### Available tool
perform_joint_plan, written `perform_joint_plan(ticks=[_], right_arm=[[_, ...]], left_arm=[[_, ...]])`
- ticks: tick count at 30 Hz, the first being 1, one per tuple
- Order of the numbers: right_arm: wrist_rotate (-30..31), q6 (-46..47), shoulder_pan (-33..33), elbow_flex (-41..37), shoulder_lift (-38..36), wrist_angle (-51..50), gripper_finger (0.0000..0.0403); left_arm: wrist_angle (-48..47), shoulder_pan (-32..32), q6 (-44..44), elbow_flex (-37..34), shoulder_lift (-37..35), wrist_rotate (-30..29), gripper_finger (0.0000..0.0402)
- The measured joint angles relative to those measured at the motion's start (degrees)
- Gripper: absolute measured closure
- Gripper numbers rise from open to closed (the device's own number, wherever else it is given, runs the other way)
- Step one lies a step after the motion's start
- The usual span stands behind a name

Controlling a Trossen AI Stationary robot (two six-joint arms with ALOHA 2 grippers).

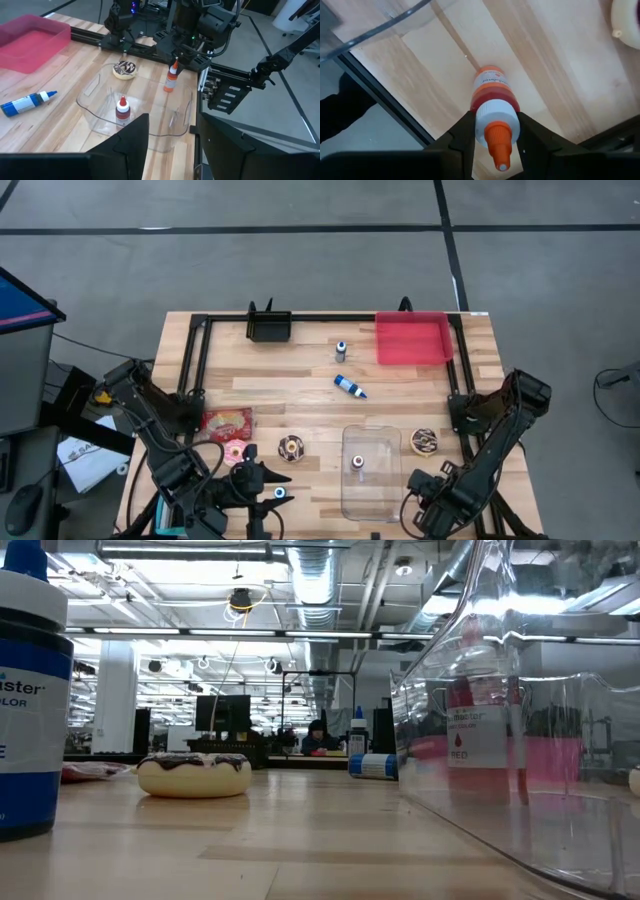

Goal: Pick & Place Food Item
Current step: Put the orange food coloring bottle into the transparent bin

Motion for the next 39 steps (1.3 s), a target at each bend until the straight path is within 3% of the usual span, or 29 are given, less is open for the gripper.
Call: perform_joint_plan(ticks=[9,14,27,32,39], right_arm=[[5.28,-0.96,-0.99,10.08,-5.04,-10.99,0.0297],[7.78,-6.52,-6.26,15.16,-7.31,-13.41,0.0297],[4.58,-38.92,-26.19,25.52,1.79,-22.68,0.0297],[3.2,-46.46,-28.09,25.5,5.63,-24.23,0.0297],[3.64,-49.59,-28.5,25.22,8.27,-19.89,0.0297]], left_arm=[[-5.13,0.0,-0.07,0.0,0.02,-0.11,0.0234],[-6.8,0.0,-0.97,-0.94,0.04,-1.38,0.0234],[-0.44,-0.94,-6.46,-8.06,0.11,-2.32,0.0234],[0.13,-0.94,-6.49,-8.33,0.11,-3.11,0.0234],[0.11,-0.94,-6.4,-8.33,0.11,-3.16,0.0234]])
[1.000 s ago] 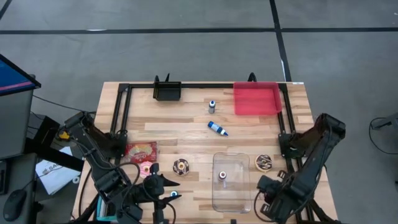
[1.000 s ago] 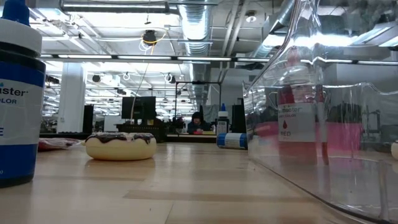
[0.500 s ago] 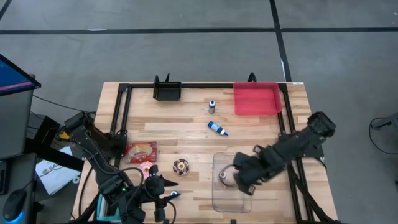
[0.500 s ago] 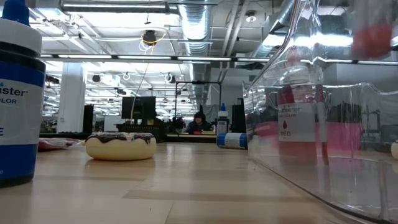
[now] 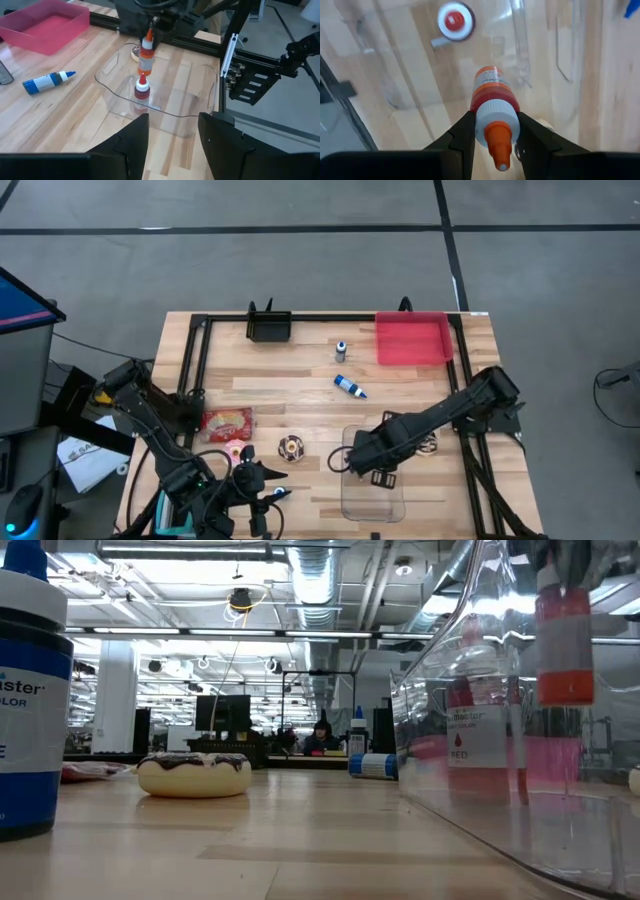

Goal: Pick & Place Food Item
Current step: Put the orange food coloring bottle into the transparent bin

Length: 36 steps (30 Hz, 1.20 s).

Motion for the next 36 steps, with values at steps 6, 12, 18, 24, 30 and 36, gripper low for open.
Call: perform_joint_plan(ticks=[6,12,18,24,30,36], right_arm=[[1.55,0.44,-0.76,-0.14,0.23,1.6,0.0297],[2.15,1.55,-0.74,-3.03,0.21,3.54,0.0297],[1.08,2.09,0.02,-7.07,0.12,6.96,0.0297],[0.92,3.21,0.22,-9.06,0.12,10.33,0.0297],[0.91,3.26,0.19,-9.04,0.12,12.22,0.0297],[0.91,3.26,0.22,-9.04,0.16,13.51,0.0297]], left_arm=[[-0.01,-0.13,0.06,0.0,0.0,-0.2,0.0234],[0.02,-0.17,0.07,0.0,-0.02,-0.17,0.0234],[0.09,-0.42,0.07,0.0,-0.02,-0.13,0.0234],[0.23,-0.42,0.07,0.0,-0.02,-0.1,0.0234],[0.44,-0.42,0.07,0.0,-0.04,0.06,0.0234],[0.42,-0.42,0.07,0.0,-0.04,0.08,0.0234]])
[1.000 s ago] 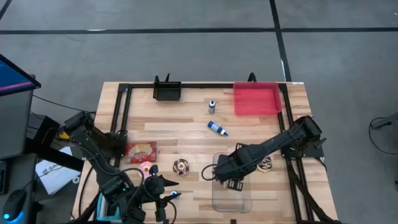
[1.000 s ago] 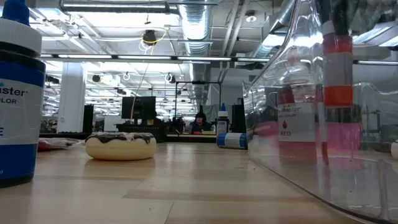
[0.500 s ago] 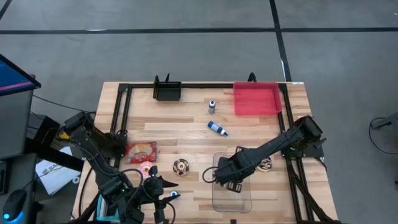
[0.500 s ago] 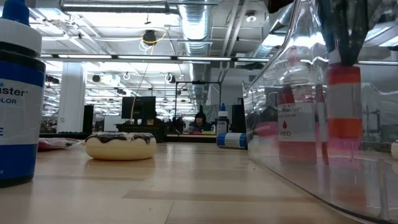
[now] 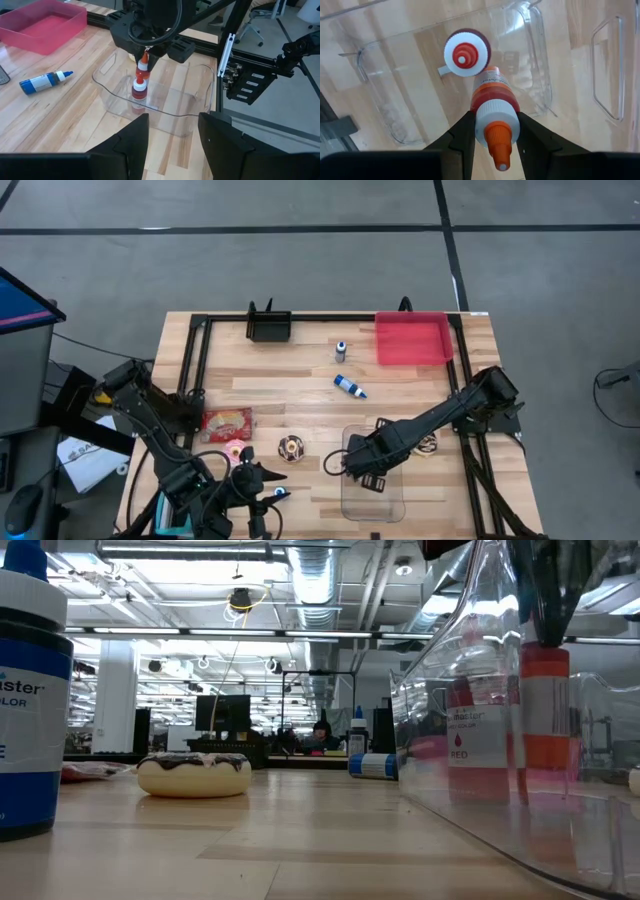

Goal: Pick & Place Food Item
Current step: Put the orange food coloring bottle into the transparent bin, then put the bottom blue food coloring bottle into the transparent bin

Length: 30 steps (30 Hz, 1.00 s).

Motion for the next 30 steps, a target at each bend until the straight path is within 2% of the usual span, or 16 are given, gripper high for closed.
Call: perform_joint_plan(ticks=[11,21,30], right_arm=[[-1.86,0.37,0.15,-4.26,0.07,2.82,0.0297],[-1.95,-0.44,0.09,-4.28,-0.04,3.63,0.0296],[-2.62,-0.52,0.09,-4.26,-0.09,3.73,0.0222]], left_arm=[[0.0,0.0,0.0,0.0,0.0,-0.06,0.0234],[0.18,0.0,-0.02,0.0,0.0,-0.25,0.0234],[0.48,0.01,-0.01,0.0,-0.01,-0.23,0.0234]])
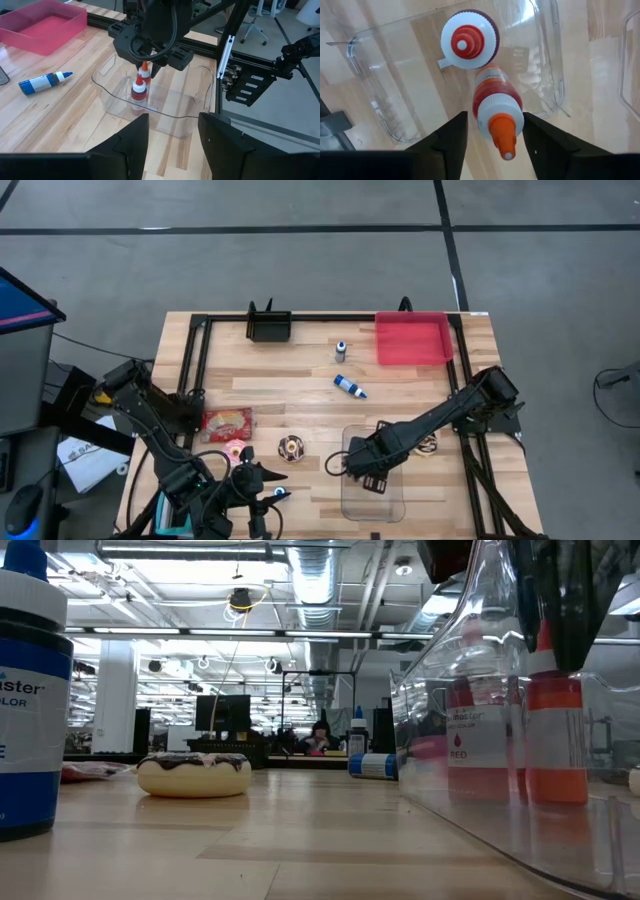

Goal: Pick & Place Food Item
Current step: Put the bottom blue food coloring bottle into the transparent bin

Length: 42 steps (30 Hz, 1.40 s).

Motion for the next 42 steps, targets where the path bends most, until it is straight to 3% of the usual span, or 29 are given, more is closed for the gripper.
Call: perform_joint_plan(ticks=[10,19,22,26,31,37,42], right_arm=[[-0.04,1.91,1.86,1.18,-2.96,-2.2,0.0219],[5.61,15.93,8.21,1.25,-16.68,-5.91,0.0221],[8.86,22.91,11.99,1.25,-20.87,-6.72,0.0221],[13.62,32.74,17.29,1.27,-24.37,-7.6,0.0221],[16.96,41.57,22.76,1.27,-25.63,-10.21,0.0221],[17.86,47.25,26.13,1.27,-25.16,-12.45,0.0221],[19.57,48.94,27.44,1.27,-25.21,-12.52,0.0221]], left_arm=[[-0.62,0.01,0.49,0.02,-0.01,1.67,0.0234],[-10.23,0.07,1.75,0.07,1.45,23.03,0.0234],[-13.28,0.03,4.91,0.07,3.13,27.4,0.0234],[-14.95,1.13,8.49,0.02,5.59,28.44,0.0225],[-14.13,3.96,11.65,0.02,8.78,27.98,0.0187],[-14.26,4.91,12.36,0.0,11.4,28.02,0.0142],[-11.05,5.7,11.91,-2.56,11.64,29.87,0.0133]])
